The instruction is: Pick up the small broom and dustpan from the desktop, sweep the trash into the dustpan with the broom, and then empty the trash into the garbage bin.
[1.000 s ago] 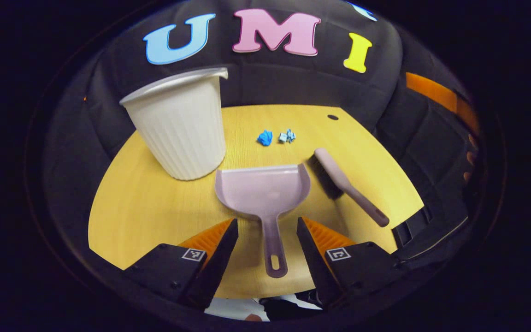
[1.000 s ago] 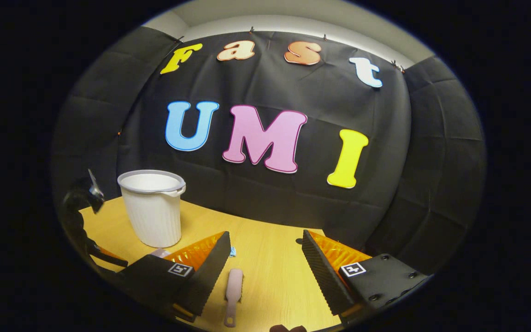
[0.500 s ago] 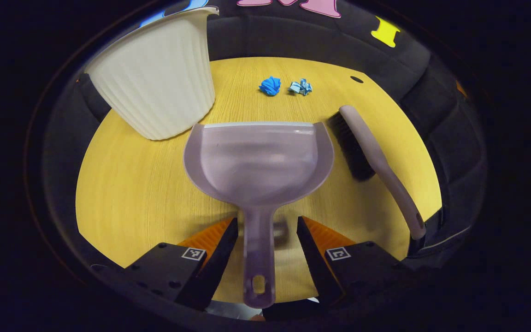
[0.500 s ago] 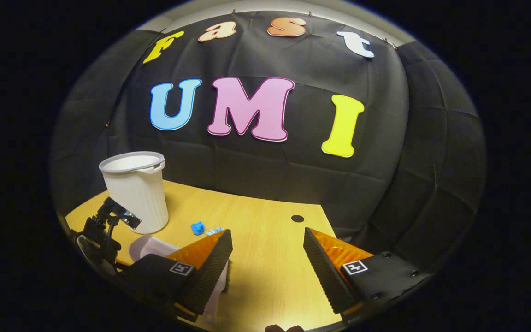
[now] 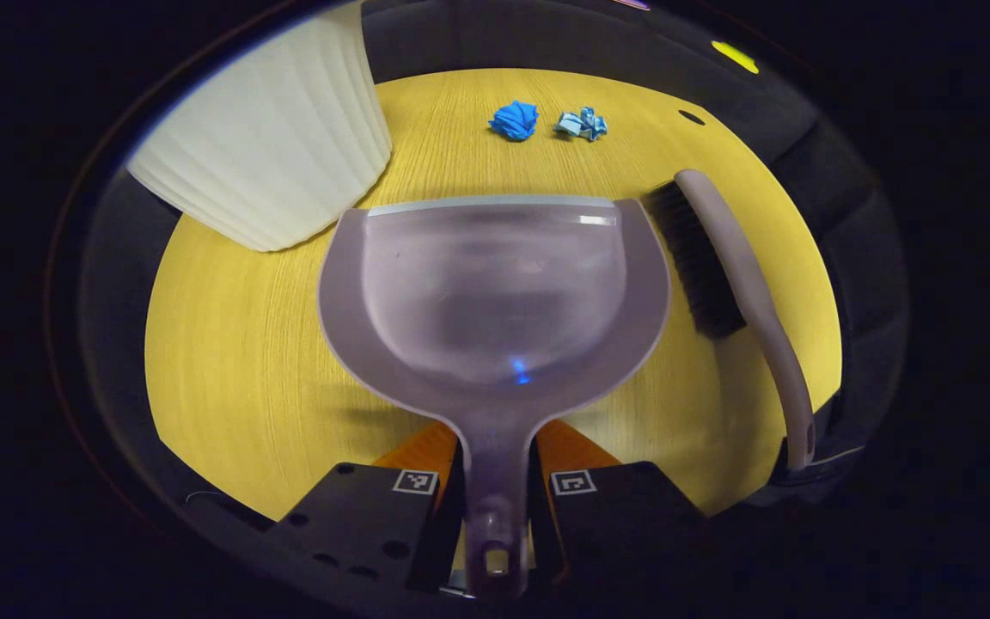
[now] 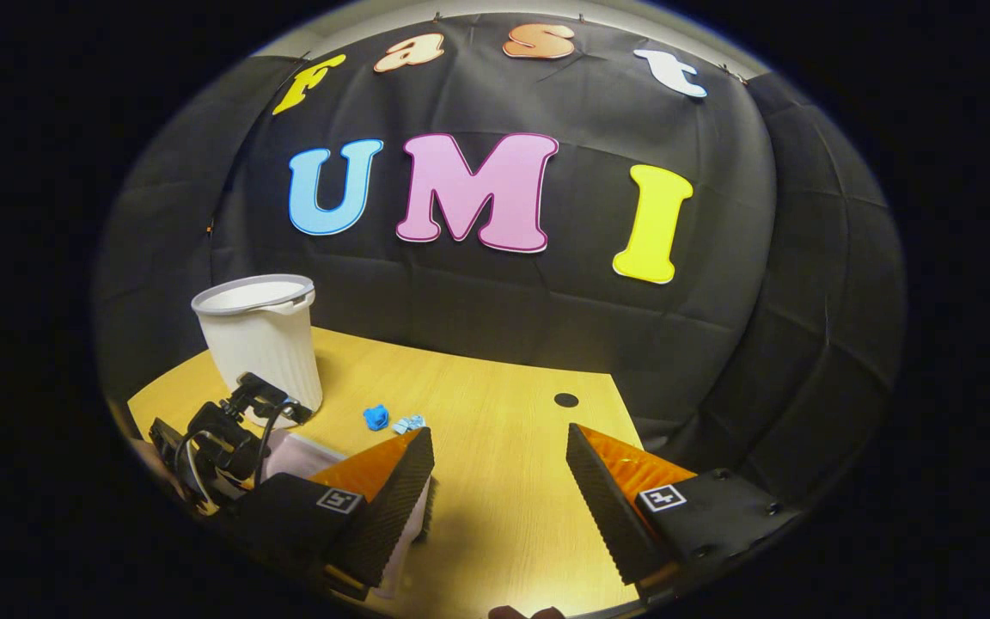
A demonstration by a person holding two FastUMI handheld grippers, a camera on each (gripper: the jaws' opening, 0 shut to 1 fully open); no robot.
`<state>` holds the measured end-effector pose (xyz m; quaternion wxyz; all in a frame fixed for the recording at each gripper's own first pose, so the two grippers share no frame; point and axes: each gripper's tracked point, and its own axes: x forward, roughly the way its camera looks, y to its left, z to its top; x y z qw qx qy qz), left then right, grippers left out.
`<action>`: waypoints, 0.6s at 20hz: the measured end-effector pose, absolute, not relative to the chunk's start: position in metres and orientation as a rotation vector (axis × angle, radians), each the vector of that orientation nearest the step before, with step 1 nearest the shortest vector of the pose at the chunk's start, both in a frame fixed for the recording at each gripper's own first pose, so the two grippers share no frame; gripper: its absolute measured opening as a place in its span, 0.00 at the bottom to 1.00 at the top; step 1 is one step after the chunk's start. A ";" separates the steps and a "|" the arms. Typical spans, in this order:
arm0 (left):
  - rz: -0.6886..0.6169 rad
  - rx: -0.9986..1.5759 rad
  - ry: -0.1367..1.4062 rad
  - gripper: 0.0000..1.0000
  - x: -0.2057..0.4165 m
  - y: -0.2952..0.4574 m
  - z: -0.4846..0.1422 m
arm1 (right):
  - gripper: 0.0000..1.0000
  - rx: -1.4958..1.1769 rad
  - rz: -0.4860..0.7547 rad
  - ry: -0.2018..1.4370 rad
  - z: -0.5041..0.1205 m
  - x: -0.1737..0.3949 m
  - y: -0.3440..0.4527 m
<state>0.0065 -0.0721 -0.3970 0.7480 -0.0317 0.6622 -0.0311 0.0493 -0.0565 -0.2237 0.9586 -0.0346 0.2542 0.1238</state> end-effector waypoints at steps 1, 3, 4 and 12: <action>-0.073 -0.069 1.453 0.32 0.006 -0.072 -0.396 | 1.00 -0.059 0.260 0.542 -0.226 0.048 -0.053; -0.078 -0.078 1.460 0.30 0.006 -0.070 -0.396 | 1.00 -0.033 0.275 0.662 -0.244 0.039 -0.044; -0.081 -0.076 1.459 0.30 0.007 -0.069 -0.396 | 1.00 -0.028 0.279 0.730 -0.251 0.030 -0.042; -0.171 -0.089 1.336 0.31 -0.008 -0.065 -0.384 | 1.00 -0.128 0.371 1.232 -0.335 -0.034 0.001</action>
